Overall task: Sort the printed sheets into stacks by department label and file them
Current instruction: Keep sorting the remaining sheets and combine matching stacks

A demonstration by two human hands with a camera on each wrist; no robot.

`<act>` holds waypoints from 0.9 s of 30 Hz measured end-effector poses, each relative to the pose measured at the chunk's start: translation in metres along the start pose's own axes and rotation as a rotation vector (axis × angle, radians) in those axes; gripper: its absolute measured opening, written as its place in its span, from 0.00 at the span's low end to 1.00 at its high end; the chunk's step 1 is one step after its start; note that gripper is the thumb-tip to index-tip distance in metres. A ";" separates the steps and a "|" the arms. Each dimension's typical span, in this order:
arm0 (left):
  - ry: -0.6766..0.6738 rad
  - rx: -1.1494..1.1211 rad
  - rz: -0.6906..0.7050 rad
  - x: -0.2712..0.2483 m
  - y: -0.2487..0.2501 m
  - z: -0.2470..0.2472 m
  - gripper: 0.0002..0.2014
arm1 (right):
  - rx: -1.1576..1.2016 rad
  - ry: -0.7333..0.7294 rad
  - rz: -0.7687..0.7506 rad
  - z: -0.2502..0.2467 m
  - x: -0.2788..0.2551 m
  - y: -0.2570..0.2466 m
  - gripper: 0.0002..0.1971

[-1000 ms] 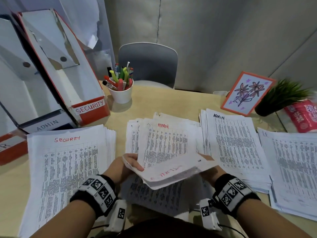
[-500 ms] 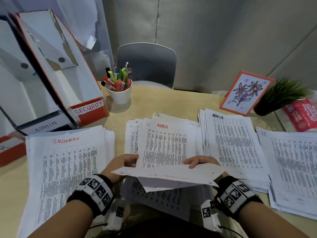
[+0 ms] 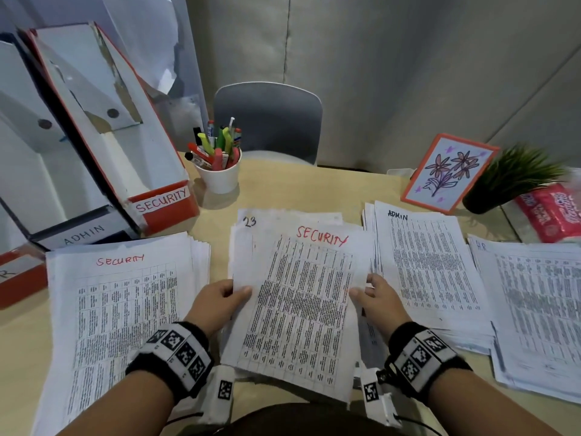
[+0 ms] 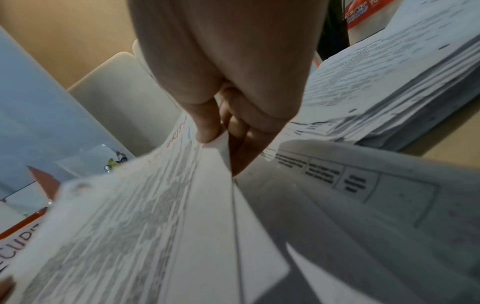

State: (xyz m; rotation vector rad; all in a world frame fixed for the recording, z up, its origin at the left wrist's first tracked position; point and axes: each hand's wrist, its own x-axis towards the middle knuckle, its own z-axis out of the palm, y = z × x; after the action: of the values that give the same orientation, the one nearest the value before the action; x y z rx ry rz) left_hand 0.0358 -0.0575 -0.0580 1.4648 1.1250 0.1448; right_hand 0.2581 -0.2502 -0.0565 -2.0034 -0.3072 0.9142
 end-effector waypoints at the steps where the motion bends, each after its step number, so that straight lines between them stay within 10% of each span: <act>1: 0.016 -0.015 -0.005 -0.001 0.002 0.001 0.13 | 0.016 0.012 -0.005 0.002 -0.002 -0.003 0.10; 11: 0.068 0.124 -0.109 0.009 -0.003 0.001 0.14 | 0.236 -0.137 0.045 -0.003 -0.005 -0.009 0.11; 17: -0.071 -0.398 -0.205 -0.015 0.015 0.015 0.34 | 0.172 -0.082 0.017 0.006 0.000 -0.008 0.08; 23: 0.045 -0.068 0.096 -0.011 0.017 0.010 0.07 | 0.198 0.054 -0.006 0.009 0.001 -0.023 0.28; 27: 0.074 -0.099 0.213 -0.007 0.029 -0.003 0.08 | 0.212 0.068 -0.155 -0.004 -0.005 -0.056 0.12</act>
State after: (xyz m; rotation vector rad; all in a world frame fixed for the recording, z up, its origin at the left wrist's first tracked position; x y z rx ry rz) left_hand 0.0455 -0.0545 -0.0298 1.4981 1.0042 0.4010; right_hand 0.2641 -0.2230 -0.0074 -1.7852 -0.3101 0.7477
